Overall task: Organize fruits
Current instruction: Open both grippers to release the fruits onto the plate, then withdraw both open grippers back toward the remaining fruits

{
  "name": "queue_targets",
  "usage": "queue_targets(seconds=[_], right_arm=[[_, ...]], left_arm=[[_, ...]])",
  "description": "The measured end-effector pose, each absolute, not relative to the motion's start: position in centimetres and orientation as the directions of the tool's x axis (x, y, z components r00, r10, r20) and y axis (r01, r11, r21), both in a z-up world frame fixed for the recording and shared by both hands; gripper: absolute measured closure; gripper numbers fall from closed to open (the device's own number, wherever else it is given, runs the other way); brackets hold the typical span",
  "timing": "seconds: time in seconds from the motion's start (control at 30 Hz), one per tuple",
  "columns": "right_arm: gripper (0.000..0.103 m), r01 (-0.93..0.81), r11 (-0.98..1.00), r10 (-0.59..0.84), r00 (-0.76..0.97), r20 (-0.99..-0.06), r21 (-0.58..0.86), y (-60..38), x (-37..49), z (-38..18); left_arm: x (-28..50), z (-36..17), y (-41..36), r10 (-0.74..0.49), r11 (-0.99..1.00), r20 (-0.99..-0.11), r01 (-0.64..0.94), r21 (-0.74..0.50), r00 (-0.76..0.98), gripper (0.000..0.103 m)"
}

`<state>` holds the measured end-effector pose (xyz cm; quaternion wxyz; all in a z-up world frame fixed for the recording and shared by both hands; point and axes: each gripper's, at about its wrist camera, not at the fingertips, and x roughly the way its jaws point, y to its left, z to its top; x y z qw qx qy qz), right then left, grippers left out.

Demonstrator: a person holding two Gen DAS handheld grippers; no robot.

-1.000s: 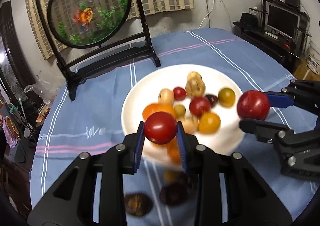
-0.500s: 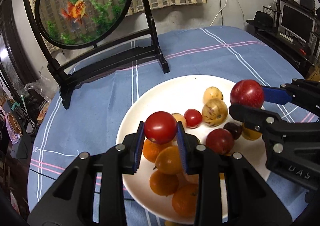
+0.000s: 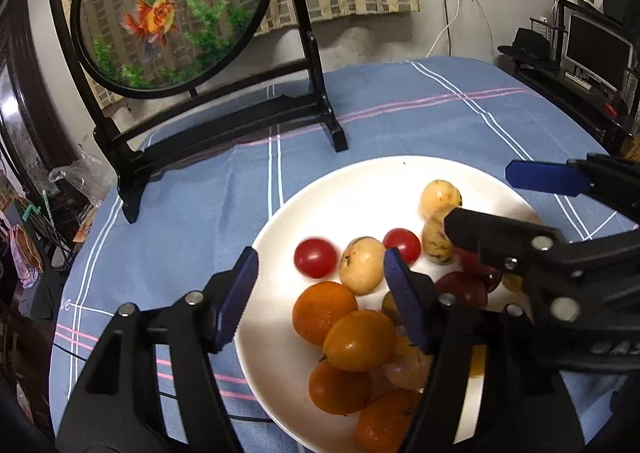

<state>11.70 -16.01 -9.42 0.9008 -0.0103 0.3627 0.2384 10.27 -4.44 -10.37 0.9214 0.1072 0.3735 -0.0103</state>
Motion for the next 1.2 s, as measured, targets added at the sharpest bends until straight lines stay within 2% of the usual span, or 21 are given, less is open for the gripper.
queue_targets(seconds=[0.17, 0.4, 0.73, 0.87, 1.03, 1.2], right_arm=[[0.032, -0.464, 0.88, 0.41, 0.639, -0.65, 0.1, -15.5, 10.4, -8.8], [0.032, -0.45, 0.884, 0.424, 0.653, -0.627, 0.129, -17.1, 7.8, -7.4], [0.032, -0.507, 0.86, 0.427, 0.656, -0.623, 0.056, -17.4, -0.7, -5.9], [0.032, -0.542, 0.839, 0.448, 0.638, -0.626, 0.048, -17.0, -4.0, -6.3], [0.032, -0.613, 0.789, 0.441, 0.606, -0.662, -0.035, -15.5, -7.8, -8.6], [0.032, -0.664, 0.735, 0.381, 0.572, -0.727, -0.138, -12.5, -8.8, -12.6]], left_arm=[[10.0, -10.2, -4.6, 0.059, 0.975, -0.688, 0.106, 0.195, 0.724, 0.036], [7.7, -8.7, -4.3, 0.053, 0.977, -0.672, 0.102, 0.189, 0.739, 0.036], [0.3, -5.1, -4.1, 0.032, 0.971, -0.624, 0.124, 0.205, 0.781, 0.036], [-2.9, -4.4, -3.1, 0.029, 0.968, -0.607, 0.13, 0.216, 0.794, 0.033], [-7.1, -6.1, 1.0, 0.05, 0.965, -0.603, 0.117, 0.235, 0.797, 0.032], [-8.8, -10.1, 5.3, 0.076, 0.972, -0.69, 0.101, 0.212, 0.72, 0.032]])
